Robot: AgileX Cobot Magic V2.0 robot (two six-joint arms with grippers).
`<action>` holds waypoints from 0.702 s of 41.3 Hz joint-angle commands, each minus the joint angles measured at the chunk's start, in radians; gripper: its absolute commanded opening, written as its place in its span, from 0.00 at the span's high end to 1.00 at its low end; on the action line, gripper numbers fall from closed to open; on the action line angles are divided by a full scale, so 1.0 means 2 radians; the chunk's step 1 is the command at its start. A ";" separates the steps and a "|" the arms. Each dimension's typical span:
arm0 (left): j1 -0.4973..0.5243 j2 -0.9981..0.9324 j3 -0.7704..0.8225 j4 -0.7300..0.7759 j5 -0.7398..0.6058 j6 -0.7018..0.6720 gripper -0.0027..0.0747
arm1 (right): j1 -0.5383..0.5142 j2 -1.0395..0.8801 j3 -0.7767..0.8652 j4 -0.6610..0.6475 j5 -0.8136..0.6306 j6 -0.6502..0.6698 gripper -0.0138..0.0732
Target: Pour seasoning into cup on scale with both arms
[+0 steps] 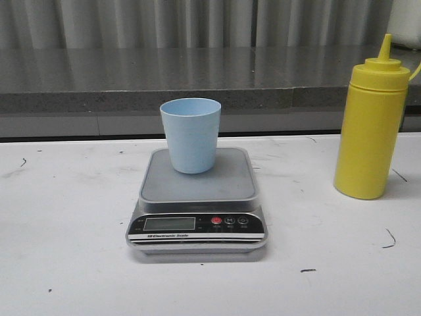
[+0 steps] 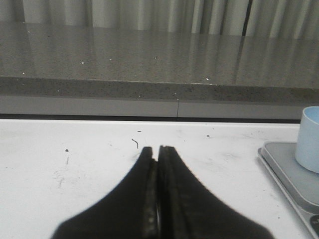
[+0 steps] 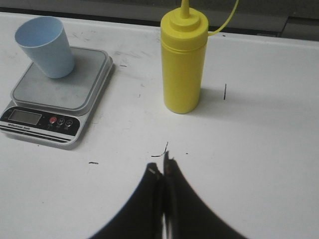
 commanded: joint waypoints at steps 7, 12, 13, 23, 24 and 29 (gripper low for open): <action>0.003 -0.019 0.038 -0.007 -0.097 -0.006 0.99 | 0.000 0.002 -0.015 -0.004 -0.031 -0.007 0.92; 0.003 -0.019 0.038 -0.007 -0.090 -0.006 0.99 | 0.000 0.002 -0.015 -0.004 -0.030 -0.007 0.92; 0.003 -0.019 0.038 -0.007 -0.090 -0.006 0.99 | 0.000 0.002 -0.015 -0.004 -0.030 -0.007 0.92; 0.003 -0.018 0.038 -0.007 -0.092 -0.006 0.99 | 0.000 0.002 -0.015 -0.004 -0.031 -0.007 0.92; 0.003 -0.018 0.038 -0.007 -0.092 -0.006 0.99 | 0.000 0.002 -0.015 -0.004 -0.031 -0.007 0.92; 0.003 -0.018 0.038 -0.007 -0.094 -0.006 0.99 | 0.000 0.002 -0.015 -0.004 -0.031 -0.007 0.92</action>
